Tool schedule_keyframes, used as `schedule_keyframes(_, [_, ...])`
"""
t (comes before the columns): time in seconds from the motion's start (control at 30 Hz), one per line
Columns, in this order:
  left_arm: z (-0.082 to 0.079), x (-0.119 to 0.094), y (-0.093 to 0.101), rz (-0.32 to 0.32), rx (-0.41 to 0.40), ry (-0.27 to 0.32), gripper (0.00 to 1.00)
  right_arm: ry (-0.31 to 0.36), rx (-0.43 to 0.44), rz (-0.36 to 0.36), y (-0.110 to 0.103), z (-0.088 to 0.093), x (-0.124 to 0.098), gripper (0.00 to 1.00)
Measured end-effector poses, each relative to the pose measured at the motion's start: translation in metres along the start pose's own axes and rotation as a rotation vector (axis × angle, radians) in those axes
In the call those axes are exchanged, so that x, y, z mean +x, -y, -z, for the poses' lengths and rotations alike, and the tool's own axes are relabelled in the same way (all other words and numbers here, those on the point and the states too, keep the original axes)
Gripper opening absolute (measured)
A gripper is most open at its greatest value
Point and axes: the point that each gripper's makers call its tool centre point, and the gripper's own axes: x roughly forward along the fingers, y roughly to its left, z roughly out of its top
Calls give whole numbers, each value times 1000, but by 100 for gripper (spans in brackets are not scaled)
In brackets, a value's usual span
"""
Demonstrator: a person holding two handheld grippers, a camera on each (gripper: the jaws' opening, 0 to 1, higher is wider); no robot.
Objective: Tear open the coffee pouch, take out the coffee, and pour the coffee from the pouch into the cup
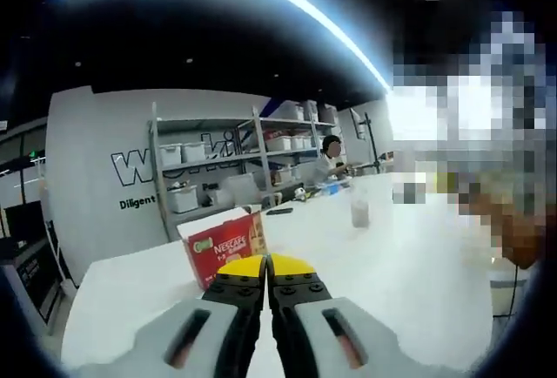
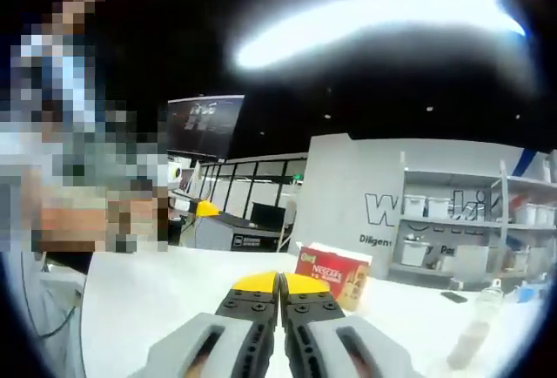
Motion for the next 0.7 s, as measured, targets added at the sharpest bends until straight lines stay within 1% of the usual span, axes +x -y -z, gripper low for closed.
schedule_keyframes(0.2, [-3,5,-4,10,-11,4,5,-3,-5,3,0,1,-3,2])
schedule_keyframes(0.27, [-4,10,-4,24,-13,8,5,2,-2,2,0,1,-3,2])
schedule_keyframes(0.43, [-1,21,-4,38,12,-5,6,11,-1,5,2,1,-5,2])
schedule_keyframes(0.53, [-1,26,-3,44,42,-1,8,14,19,1,3,7,-5,2])
schedule_keyframes(0.7, [0,29,-4,43,47,1,8,3,27,-1,4,12,-4,2])
